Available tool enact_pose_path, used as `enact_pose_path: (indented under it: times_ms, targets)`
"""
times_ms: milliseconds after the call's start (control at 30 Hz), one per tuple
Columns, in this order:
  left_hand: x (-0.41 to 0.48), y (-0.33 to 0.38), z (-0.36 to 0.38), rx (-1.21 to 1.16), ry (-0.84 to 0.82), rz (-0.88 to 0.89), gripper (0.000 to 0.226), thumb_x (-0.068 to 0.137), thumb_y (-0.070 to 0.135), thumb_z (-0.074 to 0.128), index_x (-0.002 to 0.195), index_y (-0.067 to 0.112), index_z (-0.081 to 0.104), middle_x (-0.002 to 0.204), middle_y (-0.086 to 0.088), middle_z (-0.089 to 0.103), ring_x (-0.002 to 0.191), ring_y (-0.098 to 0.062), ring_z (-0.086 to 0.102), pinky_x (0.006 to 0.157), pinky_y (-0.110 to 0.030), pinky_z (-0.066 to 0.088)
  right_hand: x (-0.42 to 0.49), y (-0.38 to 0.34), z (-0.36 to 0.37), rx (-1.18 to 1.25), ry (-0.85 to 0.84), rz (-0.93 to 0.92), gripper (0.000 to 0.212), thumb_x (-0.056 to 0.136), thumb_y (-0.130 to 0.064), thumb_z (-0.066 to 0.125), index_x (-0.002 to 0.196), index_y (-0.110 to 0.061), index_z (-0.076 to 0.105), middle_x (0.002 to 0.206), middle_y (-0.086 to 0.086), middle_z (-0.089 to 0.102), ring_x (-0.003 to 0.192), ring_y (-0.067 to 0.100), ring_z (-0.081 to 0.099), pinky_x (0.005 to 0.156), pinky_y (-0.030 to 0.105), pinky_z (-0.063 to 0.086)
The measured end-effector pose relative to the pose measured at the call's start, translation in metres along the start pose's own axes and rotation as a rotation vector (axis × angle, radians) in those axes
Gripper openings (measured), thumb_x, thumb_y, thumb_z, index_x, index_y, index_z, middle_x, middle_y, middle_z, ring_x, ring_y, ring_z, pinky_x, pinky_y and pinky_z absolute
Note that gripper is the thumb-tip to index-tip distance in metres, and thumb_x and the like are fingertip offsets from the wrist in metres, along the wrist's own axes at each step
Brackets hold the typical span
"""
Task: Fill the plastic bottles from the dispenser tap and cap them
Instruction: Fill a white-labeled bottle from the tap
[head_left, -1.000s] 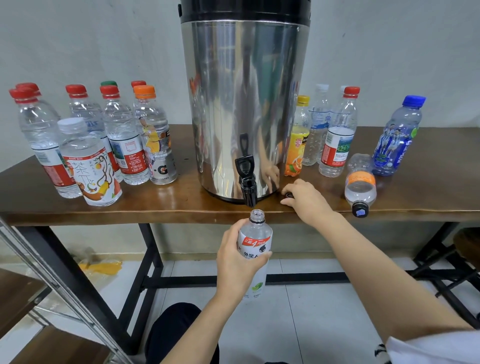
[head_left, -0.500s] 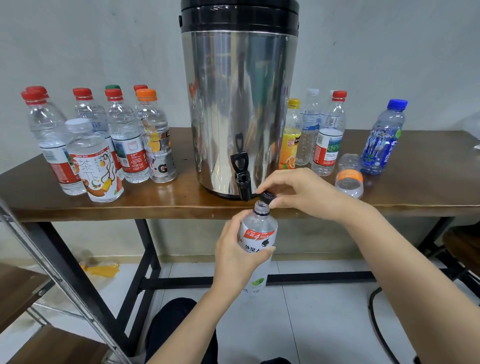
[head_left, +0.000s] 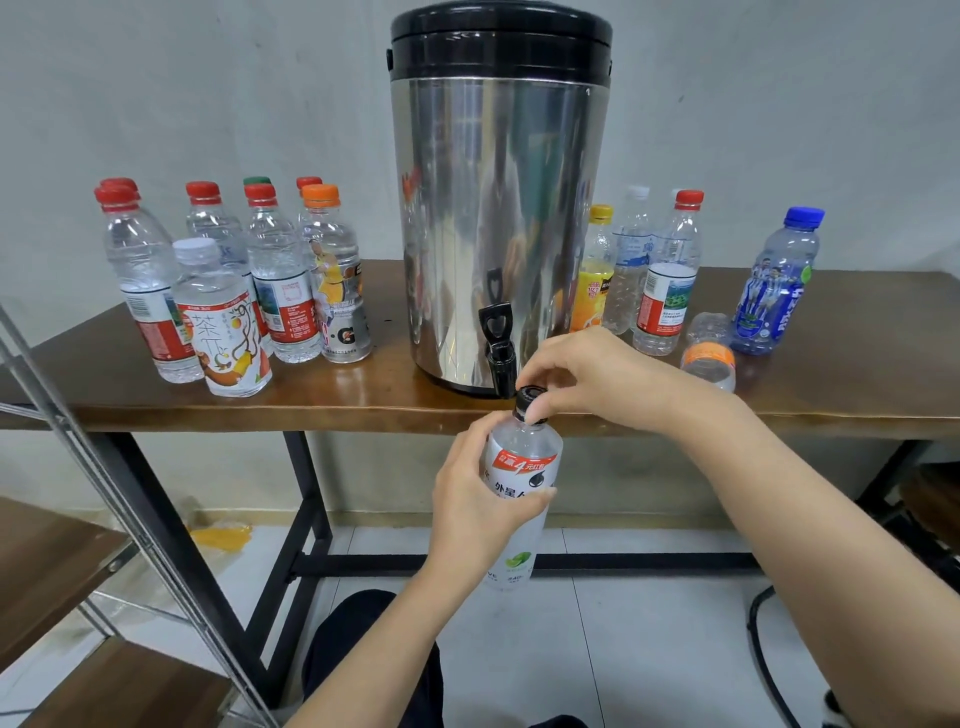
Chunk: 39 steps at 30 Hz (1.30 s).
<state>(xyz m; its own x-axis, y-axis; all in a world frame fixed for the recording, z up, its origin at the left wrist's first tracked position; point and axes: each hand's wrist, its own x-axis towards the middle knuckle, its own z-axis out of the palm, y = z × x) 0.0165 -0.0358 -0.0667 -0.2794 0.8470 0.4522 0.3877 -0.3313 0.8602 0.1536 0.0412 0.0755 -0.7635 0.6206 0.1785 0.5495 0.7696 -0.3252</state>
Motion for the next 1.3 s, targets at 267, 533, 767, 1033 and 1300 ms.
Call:
enact_pose_path:
  times_ms: [267, 533, 767, 1033, 1300]
  targets:
    - [0.005, -0.004, -0.013, 0.013, 0.028, 0.003, 0.075, 0.063, 0.023, 0.092, 0.125, 0.040, 0.052, 0.120, 0.014, 0.061, 0.109, -0.003, 0.060, 0.084, -0.016, 0.052, 0.000, -0.005, 0.002, 0.050, 0.038, 0.023, 0.032, 0.088, -0.035, 0.072, 0.120, -0.033, 0.067, 0.079, -0.039, 0.057, 0.070, 0.004, 0.056, 0.067, 0.017, 0.043]
    - [0.010, -0.007, -0.034, 0.006, 0.065, -0.010, 0.076, 0.060, 0.033, 0.089, 0.126, 0.041, 0.051, 0.119, 0.014, 0.061, 0.108, -0.006, 0.061, 0.087, -0.030, 0.056, 0.019, -0.016, 0.015, 0.102, 0.177, -0.007, 0.031, 0.086, -0.040, 0.072, 0.115, -0.033, 0.066, 0.098, -0.027, 0.066, 0.064, 0.003, 0.055, 0.064, 0.025, 0.047]
    - [0.013, -0.009, -0.056, 0.040, 0.128, -0.013, 0.075, 0.058, 0.034, 0.087, 0.121, 0.050, 0.050, 0.119, 0.016, 0.060, 0.108, -0.002, 0.060, 0.088, -0.036, 0.057, 0.040, -0.032, 0.026, 0.120, 0.228, -0.044, 0.027, 0.079, -0.045, 0.076, 0.098, -0.028, 0.066, 0.093, -0.015, 0.068, 0.065, -0.011, 0.053, 0.062, 0.017, 0.036]
    - [0.018, -0.016, -0.081, 0.091, 0.174, -0.025, 0.078, 0.064, 0.023, 0.092, 0.124, 0.048, 0.049, 0.120, 0.018, 0.058, 0.108, -0.001, 0.059, 0.090, -0.034, 0.056, 0.064, -0.047, 0.036, 0.159, 0.247, -0.112, 0.027, 0.079, -0.036, 0.081, 0.096, -0.027, 0.063, 0.095, -0.009, 0.070, 0.066, -0.008, 0.056, 0.065, 0.013, 0.043]
    - [0.022, -0.024, -0.096, 0.097, 0.199, -0.032, 0.078, 0.063, 0.026, 0.091, 0.131, 0.035, 0.052, 0.123, 0.017, 0.057, 0.111, -0.006, 0.059, 0.090, -0.038, 0.056, 0.082, -0.055, 0.048, 0.131, 0.235, -0.111, 0.032, 0.077, -0.050, 0.076, 0.098, -0.031, 0.062, 0.092, -0.012, 0.067, 0.068, -0.001, 0.055, 0.068, 0.027, 0.049]
